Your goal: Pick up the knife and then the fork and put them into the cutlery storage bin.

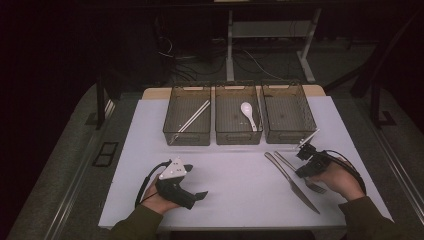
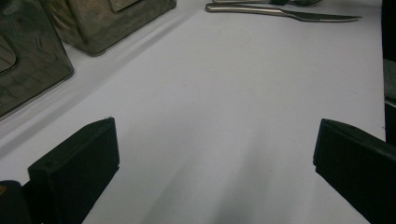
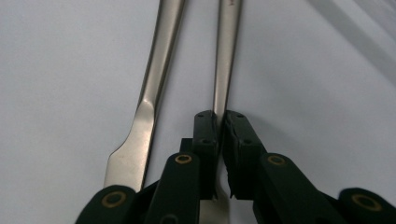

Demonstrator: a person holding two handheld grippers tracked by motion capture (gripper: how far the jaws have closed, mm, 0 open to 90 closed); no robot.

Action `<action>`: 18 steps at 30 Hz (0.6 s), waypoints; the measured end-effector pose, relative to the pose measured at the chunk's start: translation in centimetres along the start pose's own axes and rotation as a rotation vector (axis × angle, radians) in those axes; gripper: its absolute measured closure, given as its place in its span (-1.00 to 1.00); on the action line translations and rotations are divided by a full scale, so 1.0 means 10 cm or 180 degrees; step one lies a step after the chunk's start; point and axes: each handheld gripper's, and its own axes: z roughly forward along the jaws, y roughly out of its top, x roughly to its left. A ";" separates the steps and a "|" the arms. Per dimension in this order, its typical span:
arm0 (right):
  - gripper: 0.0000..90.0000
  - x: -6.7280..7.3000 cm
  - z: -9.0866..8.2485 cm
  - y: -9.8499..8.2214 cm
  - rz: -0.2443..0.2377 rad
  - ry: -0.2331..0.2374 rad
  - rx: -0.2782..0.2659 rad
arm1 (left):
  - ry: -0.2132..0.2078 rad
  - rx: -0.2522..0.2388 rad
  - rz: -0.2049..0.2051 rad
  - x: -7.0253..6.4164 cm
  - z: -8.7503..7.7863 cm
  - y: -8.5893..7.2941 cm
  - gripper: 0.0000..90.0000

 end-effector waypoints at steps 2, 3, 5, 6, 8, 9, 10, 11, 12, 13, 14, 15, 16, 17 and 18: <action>0.85 0.00 0.00 0.00 -0.0012 -0.0004 -0.0006 | 0.0001 -0.0001 -0.0002 0.00 0.00 0.00 -1.00; 0.86 0.00 0.00 0.00 -0.0028 -0.0009 -0.0009 | 0.0000 0.0000 -0.0003 0.00 0.00 0.00 -1.00; 0.86 0.00 0.00 -0.01 -0.0055 -0.0011 -0.0018 | 0.0000 0.0002 0.0003 0.00 0.00 0.00 -1.00; 0.86 0.00 0.00 -0.02 -0.0057 -0.0023 -0.0034 | -0.0001 0.0001 0.0002 0.00 0.00 0.00 -1.00; 0.86 0.00 -0.01 -0.03 -0.0063 -0.0012 -0.0045 | 0.0000 0.0002 0.0004 0.00 0.00 0.00 -1.00; 0.86 0.00 -0.01 -0.04 -0.0071 -0.0017 -0.0056 | -0.0001 0.0002 0.0004 0.00 0.00 0.00 -1.00; 0.86 0.00 -0.02 -0.05 -0.0059 -0.0012 -0.0056 | 0.0000 0.0001 0.0004 0.00 0.00 0.00 -1.00; 0.86 -0.01 -0.03 -0.06 -0.0061 0.0010 -0.0076 | 0.0000 0.0002 0.0004 0.00 0.00 0.00 -1.00; 0.86 -0.02 -0.03 -0.07 -0.0045 0.0015 -0.0101 | 0.0000 0.0002 0.0003 0.00 0.00 0.00 -1.00; 0.86 -0.04 -0.04 -0.08 -0.0035 0.0029 -0.0132 | 0.0001 0.0001 0.0002 0.00 0.00 0.00 -1.00; 0.86 -0.06 -0.06 -0.10 -0.0015 0.0043 -0.0165 | 0.0002 0.0001 0.0001 0.00 0.00 0.00 -1.00; 0.86 -0.07 -0.07 -0.11 -0.0002 0.0064 -0.0210 | 0.0002 0.0001 0.0004 0.00 0.00 0.00 -1.00; 0.86 -0.09 -0.09 -0.12 0.0028 0.0086 -0.0254 | 0.0001 0.0003 0.0009 0.00 0.00 0.00 -1.00; 0.86 -0.10 -0.10 -0.14 0.0040 0.0102 -0.0290 | 0.0003 0.0006 0.0012 0.00 0.00 0.00 -1.00; 0.86 -0.11 -0.11 -0.15 0.0043 0.0117 -0.0327 | 0.0002 0.0007 0.0014 0.00 0.00 0.00 -1.00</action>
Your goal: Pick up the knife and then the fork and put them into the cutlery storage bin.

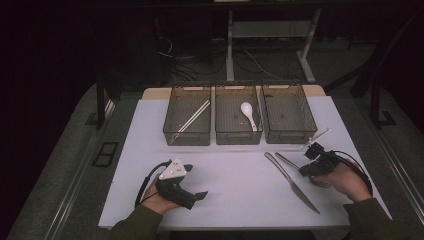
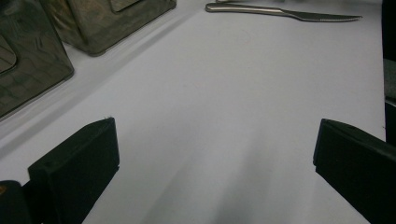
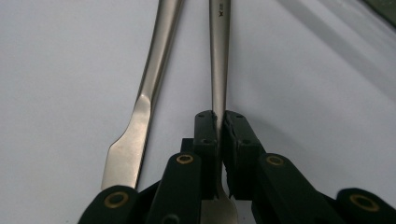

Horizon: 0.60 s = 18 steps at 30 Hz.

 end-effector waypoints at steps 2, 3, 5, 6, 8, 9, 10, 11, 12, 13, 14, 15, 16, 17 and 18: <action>0.86 -0.02 -0.03 -0.02 0.0020 0.0046 -0.0065 | 0.0001 -0.0005 -0.0003 0.00 0.00 0.00 -1.00; 0.86 -0.03 -0.04 -0.04 0.0032 0.0068 -0.0097 | 0.0000 -0.0004 -0.0002 0.00 0.00 0.00 -1.00; 0.86 -0.05 -0.07 -0.06 0.0055 0.0091 -0.0162 | 0.0001 -0.0005 -0.0003 0.00 0.00 0.00 -1.00; 0.86 -0.06 -0.08 -0.07 0.0074 0.0095 -0.0192 | 0.0000 -0.0006 -0.0001 0.00 0.00 0.00 -1.00; 0.86 -0.08 -0.10 -0.08 0.0113 0.0117 -0.0244 | 0.0000 -0.0005 0.0000 0.00 0.00 0.00 -1.00; 0.86 -0.09 -0.11 -0.09 0.0126 0.0122 -0.0264 | 0.0001 -0.0004 0.0001 0.00 0.00 0.00 -1.00; 0.86 -0.10 -0.12 -0.10 0.0133 0.0126 -0.0293 | 0.0001 -0.0005 -0.0001 0.00 0.00 0.00 -1.00; 0.86 -0.10 -0.13 -0.10 0.0155 0.0139 -0.0316 | 0.0001 -0.0004 0.0002 0.00 0.00 0.00 -1.00; 0.86 -0.11 -0.14 -0.11 0.0164 0.0145 -0.0336 | 0.0000 -0.0003 0.0001 0.00 0.00 0.00 -1.00; 0.86 -0.12 -0.15 -0.12 0.0177 0.0147 -0.0366 | 0.0000 -0.0004 0.0002 0.00 0.00 0.00 -1.00; 0.86 -0.13 -0.16 -0.12 0.0194 0.0157 -0.0387 | 0.0000 -0.0004 0.0002 0.00 0.00 0.00 -1.00; 0.86 -0.14 -0.17 -0.13 0.0194 0.0166 -0.0418 | 0.0003 -0.0004 0.0007 0.00 0.00 0.00 -1.00; 0.86 -0.14 -0.18 -0.14 0.0211 0.0169 -0.0449 | 0.0003 -0.0001 0.0007 0.00 -0.01 0.00 -1.00; 0.86 -0.15 -0.19 -0.15 0.0210 0.0181 -0.0478 | 0.0003 0.0001 0.0008 0.00 -0.01 0.00 -1.00; 0.86 -0.16 -0.20 -0.15 0.0223 0.0174 -0.0509 | 0.0003 0.0001 0.0015 0.00 -0.01 0.00 -1.00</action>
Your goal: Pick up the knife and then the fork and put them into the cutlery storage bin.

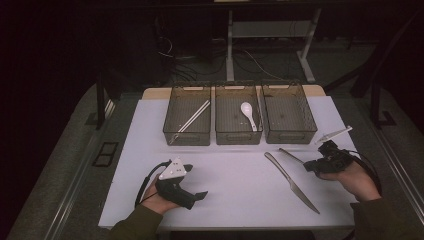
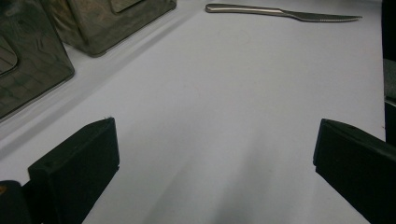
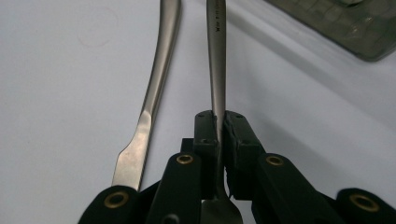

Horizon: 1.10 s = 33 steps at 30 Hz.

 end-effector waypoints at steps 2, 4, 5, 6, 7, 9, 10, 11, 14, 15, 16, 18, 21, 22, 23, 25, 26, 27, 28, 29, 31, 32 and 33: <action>0.86 -0.02 -0.03 -0.01 0.0015 0.0002 -0.0058 | 0.0001 -0.0006 0.0003 0.00 0.00 0.00 -1.00; 0.86 -0.03 -0.06 -0.02 0.0034 0.0011 -0.0139 | 0.0001 -0.0006 0.0003 0.00 0.00 0.00 -1.00; 0.86 -0.04 -0.08 -0.02 0.0031 0.0025 -0.0171 | 0.0001 -0.0006 0.0003 0.00 0.00 0.00 -1.00; 0.86 -0.05 -0.10 -0.02 0.0043 0.0026 -0.0214 | 0.0000 -0.0008 0.0002 0.00 0.00 0.00 -1.00; 0.86 -0.06 -0.12 -0.03 0.0048 0.0037 -0.0252 | 0.0000 -0.0007 0.0003 0.00 0.00 0.00 -1.00; 0.86 -0.07 -0.15 -0.03 0.0080 0.0062 -0.0325 | 0.0000 -0.0003 0.0001 0.00 0.00 0.00 -1.00; 0.86 -0.07 -0.17 -0.03 0.0097 0.0056 -0.0357 | 0.0001 -0.0005 -0.0009 0.00 0.00 0.00 -1.00; 0.86 -0.07 -0.19 -0.03 0.0100 0.0064 -0.0391 | -0.0001 -0.0004 -0.0014 0.00 0.00 0.00 -1.00; 0.86 -0.09 -0.23 -0.02 0.0128 0.0042 -0.0483 | 0.0001 0.0012 -0.0008 0.00 0.01 0.00 -1.00; 0.86 -0.10 -0.25 -0.02 0.0135 0.0050 -0.0514 | 0.0002 0.0013 -0.0012 0.00 0.01 0.00 -1.00; 0.86 -0.10 -0.27 -0.02 0.0151 0.0055 -0.0543 | 0.0002 0.0014 -0.0008 0.00 0.01 0.00 -1.00; 0.86 -0.11 -0.29 -0.01 0.0140 0.0057 -0.0590 | 0.0002 0.0017 -0.0006 0.00 0.01 0.00 -1.00; 0.86 -0.11 -0.33 0.00 0.0160 0.0055 -0.0647 | 0.0002 0.0016 -0.0003 0.00 0.01 0.00 -1.00; 0.86 -0.10 -0.34 0.01 0.0169 0.0057 -0.0666 | 0.0001 0.0012 -0.0007 0.00 0.01 0.00 -1.00; 0.86 -0.11 -0.35 0.02 0.0161 0.0055 -0.0679 | 0.0000 0.0014 -0.0006 0.00 0.01 0.00 -1.00; 0.86 -0.11 -0.37 0.04 0.0176 0.0054 -0.0701 | 0.0002 0.0012 -0.0015 0.00 0.01 0.00 -1.00; 0.86 -0.12 -0.38 0.05 0.0172 0.0046 -0.0716 | 0.0001 0.0012 -0.0015 0.00 0.01 0.00 -1.00; 0.86 -0.12 -0.39 0.06 0.0177 0.0046 -0.0725 | 0.0001 0.0012 -0.0016 0.00 0.01 0.00 -1.00; 0.86 -0.13 -0.39 0.08 0.0175 0.0039 -0.0734 | 0.0001 0.0013 -0.0014 0.00 0.01 0.00 -1.00; 0.86 -0.14 -0.40 0.09 0.0174 0.0030 -0.0748 | 0.0002 0.0015 -0.0011 0.00 0.01 0.00 -1.00; 0.86 -0.15 -0.40 0.12 0.0184 0.0021 -0.0760 | 0.0005 0.0008 -0.0014 0.00 0.01 0.00 -1.00; 0.86 -0.16 -0.40 0.14 0.0184 0.0015 -0.0770 | 0.0006 0.0011 -0.0018 0.00 0.01 0.00 -1.00; 0.86 -0.16 -0.40 0.15 0.0183 0.0004 -0.0770 | 0.0007 0.0006 -0.0023 0.00 0.01 0.00 -1.00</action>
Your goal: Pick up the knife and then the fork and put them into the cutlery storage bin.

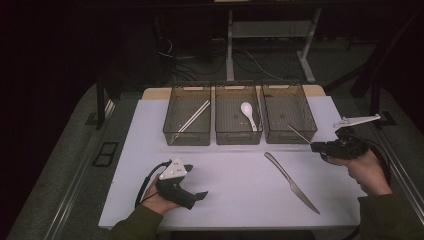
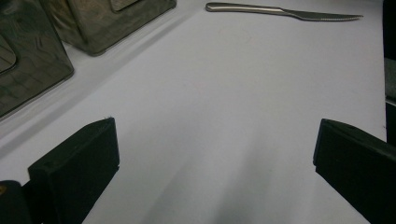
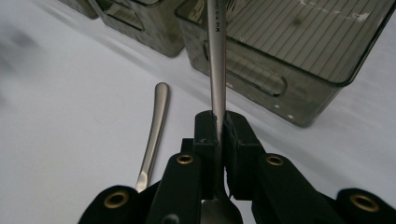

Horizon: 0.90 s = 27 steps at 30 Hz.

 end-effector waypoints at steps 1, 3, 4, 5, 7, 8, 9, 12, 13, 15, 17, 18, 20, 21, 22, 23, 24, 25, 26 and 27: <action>0.86 0.00 0.01 0.02 -0.0011 -0.0016 -0.0009 | 0.0001 -0.0001 0.0000 0.00 0.00 0.00 -1.00; 0.86 -0.01 0.01 0.06 -0.0012 -0.0035 -0.0025 | 0.0002 -0.0007 -0.0007 0.00 0.00 0.00 -1.00; 0.86 -0.02 0.01 0.08 -0.0005 -0.0037 -0.0024 | 0.0001 -0.0008 -0.0008 0.00 0.00 0.00 -1.00; 0.86 -0.03 0.02 0.11 -0.0006 -0.0044 -0.0039 | -0.0001 -0.0011 -0.0011 0.00 0.00 0.00 -1.00; 0.86 -0.04 0.03 0.17 -0.0006 -0.0061 -0.0044 | -0.0002 -0.0008 -0.0008 0.00 0.00 0.00 -1.00; 0.86 -0.05 0.04 0.20 -0.0004 -0.0082 -0.0046 | -0.0004 -0.0008 -0.0007 0.00 0.00 0.00 -1.00; 0.86 -0.06 0.05 0.23 -0.0015 -0.0095 -0.0046 | -0.0005 -0.0013 -0.0011 0.00 0.00 0.00 -1.00; 0.86 -0.09 0.07 0.32 -0.0015 -0.0141 -0.0043 | -0.0008 -0.0016 -0.0015 0.00 0.00 0.00 -1.00; 0.86 -0.10 0.07 0.34 -0.0020 -0.0153 -0.0040 | -0.0009 -0.0018 -0.0016 0.00 0.00 0.00 -1.00; 0.86 -0.11 0.08 0.39 -0.0024 -0.0173 -0.0042 | -0.0010 -0.0022 -0.0014 0.00 0.00 0.00 -1.00; 0.86 -0.13 0.10 0.44 -0.0021 -0.0188 -0.0050 | -0.0013 -0.0022 -0.0012 0.00 0.00 0.00 -1.00; 0.86 -0.14 0.10 0.46 -0.0009 -0.0193 -0.0048 | -0.0012 -0.0021 -0.0012 0.00 0.00 0.00 -1.00; 0.86 -0.15 0.12 0.50 -0.0002 -0.0217 -0.0050 | -0.0014 -0.0026 -0.0014 0.00 0.00 0.00 -1.00; 0.86 -0.16 0.13 0.52 0.0000 -0.0223 -0.0061 | -0.0015 -0.0026 -0.0011 0.00 0.00 0.00 -1.00; 0.86 -0.17 0.14 0.53 0.0018 -0.0226 -0.0064 | -0.0017 -0.0027 -0.0012 0.00 0.00 0.00 -1.00; 0.86 -0.18 0.15 0.55 0.0025 -0.0236 -0.0060 | -0.0018 -0.0028 -0.0013 0.00 0.00 0.00 -1.00; 0.86 -0.19 0.16 0.57 0.0029 -0.0244 -0.0060 | -0.0019 -0.0028 -0.0015 0.00 0.00 0.00 -1.00; 0.86 -0.20 0.18 0.59 0.0026 -0.0248 -0.0066 | -0.0021 -0.0027 -0.0015 0.00 0.00 0.00 -1.00; 0.86 -0.21 0.19 0.61 0.0035 -0.0250 -0.0066 | -0.0025 -0.0027 -0.0016 0.00 0.00 0.00 -1.00; 0.86 -0.22 0.21 0.63 0.0041 -0.0242 -0.0063 | -0.0027 -0.0026 -0.0015 0.00 0.00 0.00 -1.00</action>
